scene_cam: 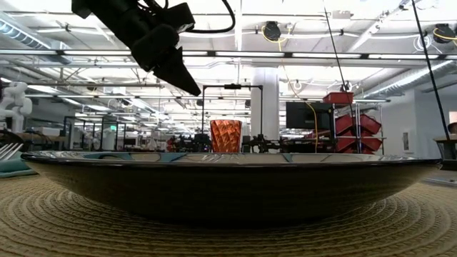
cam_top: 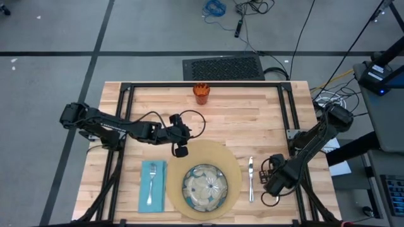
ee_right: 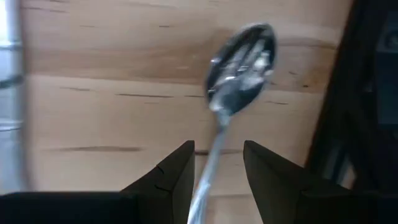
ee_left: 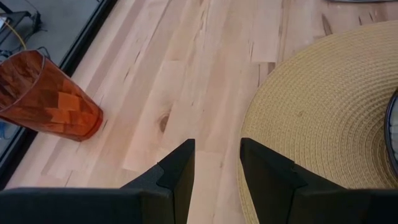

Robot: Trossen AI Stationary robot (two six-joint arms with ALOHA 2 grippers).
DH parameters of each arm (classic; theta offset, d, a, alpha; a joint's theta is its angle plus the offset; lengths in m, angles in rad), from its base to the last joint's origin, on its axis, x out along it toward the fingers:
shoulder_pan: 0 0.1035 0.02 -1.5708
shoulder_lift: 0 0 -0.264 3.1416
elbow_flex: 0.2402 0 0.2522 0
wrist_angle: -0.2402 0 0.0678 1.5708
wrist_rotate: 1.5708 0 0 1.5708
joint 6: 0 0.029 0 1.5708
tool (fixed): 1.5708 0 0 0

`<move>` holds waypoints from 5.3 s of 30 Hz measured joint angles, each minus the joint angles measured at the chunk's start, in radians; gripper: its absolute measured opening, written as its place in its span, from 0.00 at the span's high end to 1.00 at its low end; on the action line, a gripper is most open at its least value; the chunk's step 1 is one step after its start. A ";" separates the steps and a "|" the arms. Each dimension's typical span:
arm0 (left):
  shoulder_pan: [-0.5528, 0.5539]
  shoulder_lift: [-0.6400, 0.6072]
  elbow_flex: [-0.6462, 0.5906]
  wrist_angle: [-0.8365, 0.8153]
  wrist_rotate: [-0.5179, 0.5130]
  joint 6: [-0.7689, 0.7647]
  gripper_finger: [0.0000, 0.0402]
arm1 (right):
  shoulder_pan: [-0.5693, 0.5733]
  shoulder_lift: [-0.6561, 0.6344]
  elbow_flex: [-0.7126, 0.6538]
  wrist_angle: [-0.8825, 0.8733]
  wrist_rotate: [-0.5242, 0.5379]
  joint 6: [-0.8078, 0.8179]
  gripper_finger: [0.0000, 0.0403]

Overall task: Set table place
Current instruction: Put the silver spoon beside the silver fork on the table, then put the cup on the table mat at the top right corner of the table

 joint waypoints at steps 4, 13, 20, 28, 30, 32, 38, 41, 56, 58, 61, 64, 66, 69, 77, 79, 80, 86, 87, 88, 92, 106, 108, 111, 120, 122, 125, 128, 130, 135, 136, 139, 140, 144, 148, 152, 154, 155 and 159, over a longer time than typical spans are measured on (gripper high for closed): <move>0.000 0.000 0.000 0.001 0.000 0.000 0.71 | 0.002 -0.001 -0.016 0.013 -0.026 0.005 0.68; 0.000 0.000 0.000 0.012 0.004 -0.011 0.71 | 0.039 0.004 -0.054 0.133 -0.022 -0.001 0.68; 0.000 0.000 0.000 0.012 0.004 -0.019 0.71 | 0.049 0.005 -0.104 0.187 -0.025 0.019 0.71; 0.000 0.000 0.000 0.007 0.004 -0.025 0.71 | 0.049 0.005 -0.121 0.212 -0.027 0.006 0.95; 0.000 0.000 0.000 0.007 0.004 -0.025 0.71 | 0.049 0.005 -0.121 0.214 -0.027 0.002 0.98; 0.000 0.000 0.000 0.007 0.004 -0.025 0.71 | 0.049 0.008 -0.121 0.219 -0.027 0.001 0.98; 0.000 0.000 0.000 0.007 0.004 -0.025 0.71 | -0.003 0.051 -0.117 0.290 -0.052 -0.005 0.99; 0.000 0.000 0.000 0.007 0.004 -0.025 0.71 | -0.050 0.070 -0.115 0.339 -0.058 -0.013 0.99; -0.006 0.000 0.000 0.003 0.008 -0.017 0.71 | -0.196 0.081 -0.114 0.356 0.042 -0.113 0.99; -0.006 0.000 0.000 0.003 0.008 -0.017 0.71 | -0.218 0.081 -0.114 0.348 0.050 -0.142 0.99; -0.006 0.000 0.000 0.003 0.009 -0.017 0.71 | -0.252 0.080 -0.113 0.312 0.068 -0.173 0.99; -0.006 0.000 0.000 0.003 0.011 -0.018 0.71 | -0.274 0.078 -0.112 0.289 0.079 -0.202 0.99; -0.006 0.000 0.000 0.002 0.011 -0.018 0.71 | -0.282 0.077 -0.112 0.287 0.078 -0.217 0.99; -0.006 0.000 0.000 0.002 0.011 -0.018 0.71 | -0.289 0.077 -0.113 0.286 0.075 -0.231 0.99; -0.006 0.000 0.000 0.002 0.011 -0.018 0.71 | -0.264 0.078 -0.106 0.288 0.079 -0.213 0.99; -0.006 0.000 0.000 0.002 0.011 -0.018 0.71 | -0.248 0.079 -0.101 0.282 0.082 -0.189 0.99; -0.006 0.000 0.000 0.002 0.011 -0.019 0.71 | -0.237 0.079 -0.101 0.282 0.090 -0.175 0.99; -0.006 0.000 0.000 0.002 0.011 -0.019 0.71 | -0.172 0.079 -0.100 0.294 0.081 -0.085 0.99; -0.006 0.000 0.000 0.002 0.011 -0.019 0.71 | -0.163 0.079 -0.100 0.296 0.076 -0.075 0.99; -0.006 0.000 0.000 0.002 0.011 -0.019 0.71 | -0.155 0.079 -0.100 0.299 0.071 -0.069 0.99; -0.006 0.000 0.000 0.002 0.011 -0.019 0.71 | -0.139 0.079 -0.100 0.316 0.060 -0.057 0.99; -0.006 0.000 0.000 0.003 0.011 -0.021 0.71 | -0.135 0.084 -0.101 0.330 0.053 -0.085 0.92; -0.006 0.000 0.000 0.003 0.011 -0.021 0.71 | -0.135 0.084 -0.102 0.328 0.053 -0.092 0.89; -0.006 0.000 0.000 0.003 0.011 -0.021 0.71 | -0.135 0.083 -0.102 0.329 0.052 -0.095 0.85; -0.006 0.000 0.000 0.003 0.011 -0.018 0.71 | -0.135 0.082 -0.100 0.328 0.053 -0.094 0.83; -0.006 0.000 0.000 0.004 0.011 -0.018 0.71 | -0.135 0.082 -0.090 0.321 0.054 -0.099 0.83; -0.006 0.000 0.000 0.003 0.011 -0.018 0.71 | -0.139 0.086 -0.062 0.280 0.054 -0.117 0.82; -0.006 0.000 0.000 0.004 0.011 -0.018 0.71 | -0.141 0.088 -0.035 0.209 0.059 -0.130 0.82; -0.006 0.000 0.000 0.004 0.011 -0.018 0.71 | -0.142 0.087 -0.019 0.192 0.061 -0.135 0.82; -0.006 0.000 0.000 0.004 0.011 -0.018 0.71 | -0.142 0.085 0.010 0.186 0.072 -0.165 0.82; -0.006 0.000 0.000 0.004 0.011 -0.019 0.71 | -0.142 0.085 0.015 0.185 0.080 -0.170 0.82; -0.006 0.000 0.000 0.003 0.011 -0.019 0.71 | -0.142 0.085 0.038 0.182 0.106 -0.189 0.82; -0.006 0.000 0.000 0.004 0.011 -0.019 0.71 | -0.143 0.085 0.047 0.177 0.113 -0.193 0.82; -0.006 0.000 0.000 0.004 0.011 -0.019 0.71 | -0.143 0.084 0.094 0.104 0.137 -0.211 0.82; -0.006 0.000 0.000 0.014 0.011 -0.025 0.71 | -0.166 0.082 0.173 0.004 0.258 -0.347 0.82; -0.006 0.000 0.000 0.060 0.013 -0.053 0.71 | -0.200 0.081 0.284 -0.041 0.498 -0.693 0.82; -0.009 0.000 0.000 0.082 0.018 -0.127 0.71 | -0.214 0.079 0.334 -0.047 0.585 -0.867 0.82; -0.013 0.000 0.000 0.082 0.019 -0.162 0.71 | -0.222 0.079 0.357 -0.046 0.612 -0.917 0.82; -0.049 0.000 0.000 0.036 0.018 -0.258 0.71 | -0.250 0.079 0.398 0.010 0.613 -1.132 0.83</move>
